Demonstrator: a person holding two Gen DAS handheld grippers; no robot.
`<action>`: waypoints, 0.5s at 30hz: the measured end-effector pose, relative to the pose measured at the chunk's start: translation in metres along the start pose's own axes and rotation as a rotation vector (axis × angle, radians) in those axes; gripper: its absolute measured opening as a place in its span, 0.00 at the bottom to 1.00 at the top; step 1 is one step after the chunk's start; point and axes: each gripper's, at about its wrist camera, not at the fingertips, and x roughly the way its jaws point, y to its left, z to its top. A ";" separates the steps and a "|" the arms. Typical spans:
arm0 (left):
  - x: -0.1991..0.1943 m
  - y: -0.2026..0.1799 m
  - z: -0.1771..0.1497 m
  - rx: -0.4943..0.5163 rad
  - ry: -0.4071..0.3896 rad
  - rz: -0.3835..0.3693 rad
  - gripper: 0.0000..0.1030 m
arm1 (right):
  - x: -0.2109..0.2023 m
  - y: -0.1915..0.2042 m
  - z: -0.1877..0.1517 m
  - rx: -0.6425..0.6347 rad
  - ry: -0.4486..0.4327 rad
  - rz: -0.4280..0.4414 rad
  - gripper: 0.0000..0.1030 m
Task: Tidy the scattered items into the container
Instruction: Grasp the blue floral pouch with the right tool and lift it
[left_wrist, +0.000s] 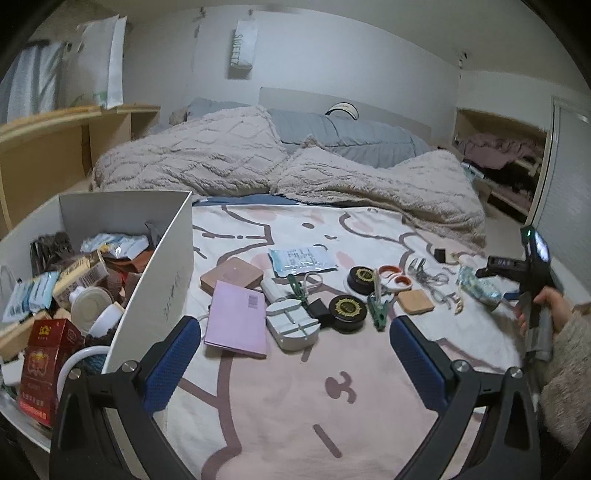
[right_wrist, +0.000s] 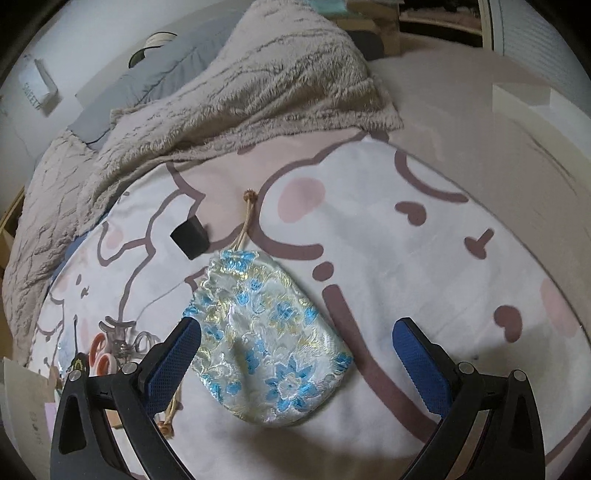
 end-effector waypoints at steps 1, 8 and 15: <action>0.002 -0.002 -0.001 0.011 0.003 0.004 1.00 | -0.001 0.002 -0.001 -0.012 -0.002 -0.006 1.00; 0.015 -0.007 -0.005 0.034 0.034 0.000 1.00 | 0.007 0.021 -0.008 -0.128 0.033 -0.012 0.52; 0.039 -0.007 -0.011 0.024 0.092 0.002 1.00 | 0.004 0.023 -0.010 -0.154 0.015 -0.029 0.18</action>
